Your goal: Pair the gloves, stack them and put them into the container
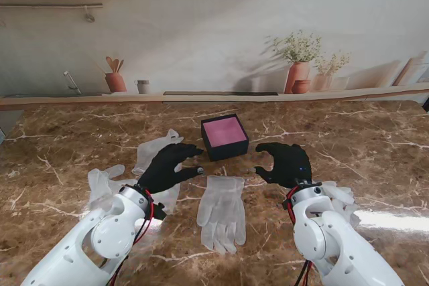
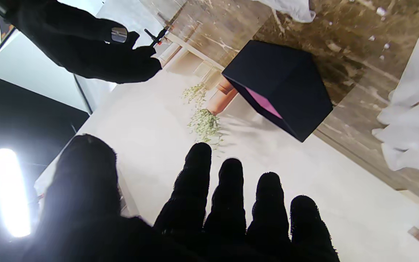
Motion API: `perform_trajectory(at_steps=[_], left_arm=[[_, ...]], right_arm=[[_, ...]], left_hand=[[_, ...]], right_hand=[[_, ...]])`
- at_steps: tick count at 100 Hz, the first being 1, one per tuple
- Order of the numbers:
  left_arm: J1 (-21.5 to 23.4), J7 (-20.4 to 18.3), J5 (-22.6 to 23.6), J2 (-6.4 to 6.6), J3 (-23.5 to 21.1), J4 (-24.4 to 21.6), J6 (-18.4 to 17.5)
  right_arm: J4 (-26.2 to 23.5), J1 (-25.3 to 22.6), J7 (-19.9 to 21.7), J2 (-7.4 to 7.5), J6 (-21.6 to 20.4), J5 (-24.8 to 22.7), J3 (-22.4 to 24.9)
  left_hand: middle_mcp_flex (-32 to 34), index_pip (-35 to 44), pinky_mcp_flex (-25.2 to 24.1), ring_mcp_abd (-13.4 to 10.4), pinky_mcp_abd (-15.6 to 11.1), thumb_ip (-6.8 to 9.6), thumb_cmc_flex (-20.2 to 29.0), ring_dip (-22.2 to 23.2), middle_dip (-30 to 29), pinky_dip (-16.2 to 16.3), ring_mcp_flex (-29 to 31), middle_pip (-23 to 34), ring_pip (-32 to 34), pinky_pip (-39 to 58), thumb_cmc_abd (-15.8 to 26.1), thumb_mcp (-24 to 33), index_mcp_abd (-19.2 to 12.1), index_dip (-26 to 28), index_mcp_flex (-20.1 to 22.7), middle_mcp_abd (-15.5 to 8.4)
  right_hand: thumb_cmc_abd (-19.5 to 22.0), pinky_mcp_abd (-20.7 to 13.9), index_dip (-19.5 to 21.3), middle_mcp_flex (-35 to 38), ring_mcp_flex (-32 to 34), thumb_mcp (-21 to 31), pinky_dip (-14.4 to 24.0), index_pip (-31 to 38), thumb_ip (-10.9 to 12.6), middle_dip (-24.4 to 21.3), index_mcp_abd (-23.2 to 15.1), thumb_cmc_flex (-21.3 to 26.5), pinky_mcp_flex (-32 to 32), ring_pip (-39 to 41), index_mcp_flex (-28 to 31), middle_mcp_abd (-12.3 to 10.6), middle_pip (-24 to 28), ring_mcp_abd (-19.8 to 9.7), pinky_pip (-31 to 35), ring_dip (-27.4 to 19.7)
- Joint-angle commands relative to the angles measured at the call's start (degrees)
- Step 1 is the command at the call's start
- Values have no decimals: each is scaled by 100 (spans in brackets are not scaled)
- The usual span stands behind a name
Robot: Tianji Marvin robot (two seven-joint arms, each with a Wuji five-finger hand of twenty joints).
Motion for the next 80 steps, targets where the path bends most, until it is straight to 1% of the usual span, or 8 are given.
perform_trajectory(at_steps=[1,15,32,40,47,58,74,80], left_arm=[[43,82,177,85,-62,-74,-27],[141,-283,193,173,-285,-311,-170],[235,-257,163,169,-425,-412,-249],[303,-219,162,162,-487,-464,-276],[351,-168,182,156,-522,-496,-300],[379,-152,173,153,-545,-519,-316],[359,-180,97,150,-504,-503,-313],[357,-195,91,153,-486,-502,-329]], right_arm=[[-57,-102,50,77,105,-74,102],[-231,-256,176,116,316,-334,383],[-333,-403,319,152,686,-642,710],[-385,-520,386,173,857,-832,869],[-471,-667,491,188,978,-953,988],[-579,-902,598,211,1193,-1185,1072],[-635,-1147,815,236,1320,-1287,1115],[-652,-1210,872,241,1267,-1251,1113]], left_hand=[[-276,-154,-37,-301,-281,173,-150,-82,-88,150,-255,-150,-230,-274,222,-190,19,-113,-246,-212],[-299,-204,-53,-311,-296,183,-127,-110,-135,235,-273,-232,-304,-308,235,-186,29,-114,-277,-220],[-236,-215,-45,-300,-276,185,-66,-111,-144,317,-223,-233,-325,-334,214,-186,69,-94,-217,-185],[-213,-219,-42,-297,-271,183,-50,-110,-147,350,-208,-234,-332,-342,210,-189,79,-85,-190,-176],[-198,-219,-38,-301,-269,182,-40,-109,-147,368,-197,-233,-334,-349,205,-191,74,-78,-171,-164],[-174,-221,-30,-309,-281,181,-27,-109,-147,396,-183,-230,-338,-356,206,-192,74,-68,-151,-155],[-162,-221,-30,-314,-295,180,-11,-105,-142,422,-182,-223,-339,-378,199,-193,79,-55,-126,-156],[-158,-220,-27,-329,-301,180,-2,-103,-139,429,-177,-217,-337,-385,199,-191,75,-51,-120,-152]], right_hand=[[49,-131,-44,-121,-142,-76,-130,-102,270,-114,-14,-262,-123,-92,-180,24,-100,-43,-136,-154],[21,-112,-60,-125,-136,-55,-135,-100,271,-119,-33,-254,-129,-116,-170,17,-114,-39,-158,-162],[-71,-86,-65,-108,-144,9,-125,-85,272,-99,-39,-175,-165,-113,-153,22,-104,-30,-176,-144],[-234,-51,-49,-107,-179,112,-66,-41,253,-33,-29,-64,-234,-45,-111,21,-49,8,-168,-66],[-550,-32,138,67,-39,319,276,275,180,469,-15,110,-185,447,162,-19,364,-7,31,452],[-946,-37,734,141,-143,565,764,811,89,1635,-165,261,-215,1424,497,-194,1212,-118,226,1371],[-1194,-40,975,-58,-490,617,896,725,16,2176,-229,217,-383,1819,515,-244,1429,-172,89,1642],[-1330,-53,1168,-195,-774,618,956,959,-20,2336,-486,188,-521,1864,864,-251,1448,-180,-8,1707]])
